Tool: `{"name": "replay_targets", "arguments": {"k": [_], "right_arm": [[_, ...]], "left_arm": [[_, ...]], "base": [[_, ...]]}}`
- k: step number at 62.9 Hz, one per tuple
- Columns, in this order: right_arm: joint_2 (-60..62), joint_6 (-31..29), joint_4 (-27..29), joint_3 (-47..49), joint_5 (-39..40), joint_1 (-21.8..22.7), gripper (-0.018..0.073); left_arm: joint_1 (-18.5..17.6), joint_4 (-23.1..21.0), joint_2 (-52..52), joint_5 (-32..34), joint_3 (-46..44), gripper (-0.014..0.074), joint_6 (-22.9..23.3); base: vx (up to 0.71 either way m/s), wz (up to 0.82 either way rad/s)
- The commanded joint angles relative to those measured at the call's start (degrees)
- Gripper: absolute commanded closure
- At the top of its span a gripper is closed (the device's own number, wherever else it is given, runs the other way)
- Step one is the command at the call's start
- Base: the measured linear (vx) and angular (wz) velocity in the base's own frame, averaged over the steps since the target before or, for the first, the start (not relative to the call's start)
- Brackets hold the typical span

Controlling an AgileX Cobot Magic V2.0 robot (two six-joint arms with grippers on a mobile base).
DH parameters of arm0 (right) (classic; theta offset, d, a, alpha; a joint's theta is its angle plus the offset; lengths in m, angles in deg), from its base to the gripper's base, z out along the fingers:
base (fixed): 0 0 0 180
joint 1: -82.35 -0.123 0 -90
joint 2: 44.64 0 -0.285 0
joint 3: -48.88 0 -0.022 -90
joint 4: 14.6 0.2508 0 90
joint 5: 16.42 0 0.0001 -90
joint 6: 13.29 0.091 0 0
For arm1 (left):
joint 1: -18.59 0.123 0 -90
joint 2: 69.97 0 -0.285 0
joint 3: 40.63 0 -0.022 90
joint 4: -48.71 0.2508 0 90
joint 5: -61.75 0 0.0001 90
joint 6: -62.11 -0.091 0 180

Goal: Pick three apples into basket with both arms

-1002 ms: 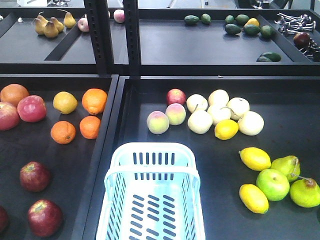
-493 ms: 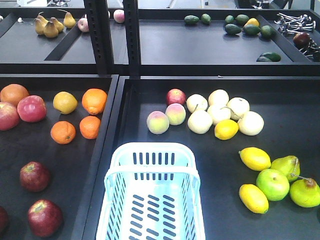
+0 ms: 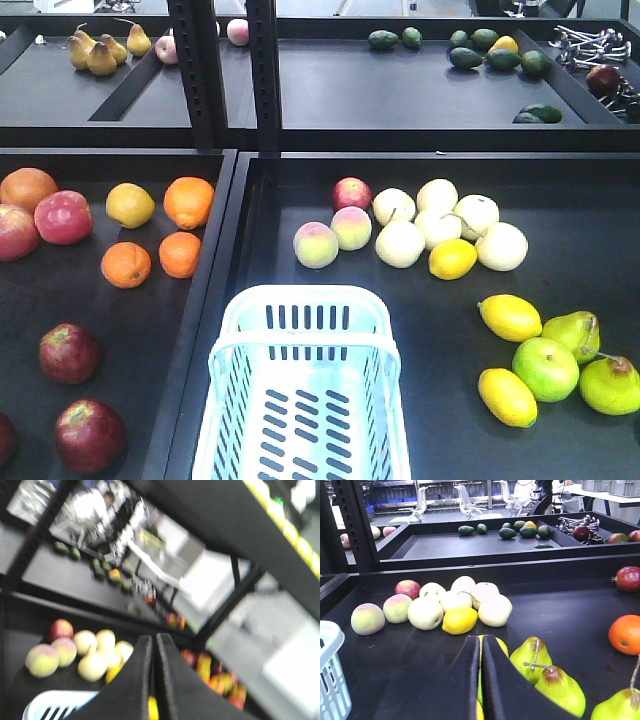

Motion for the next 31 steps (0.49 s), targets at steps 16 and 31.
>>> {"name": "replay_targets", "arguments": {"k": [16,31], "right_arm": [[0.4,-0.2,-0.4,-0.7,4.3,-0.3,0.0568],[0.4,-0.2,-0.4,-0.7,4.3,-0.3,0.0568]], "left_arm": [[-5.3,-0.5,16.5,-12.7,-16.2,0.0583,-25.1],[-5.3,-2.4,28.3,-25.2,-28.2,0.0383,-37.6]], "base": [[0.0,0.0],[0.0,0.0]]}}
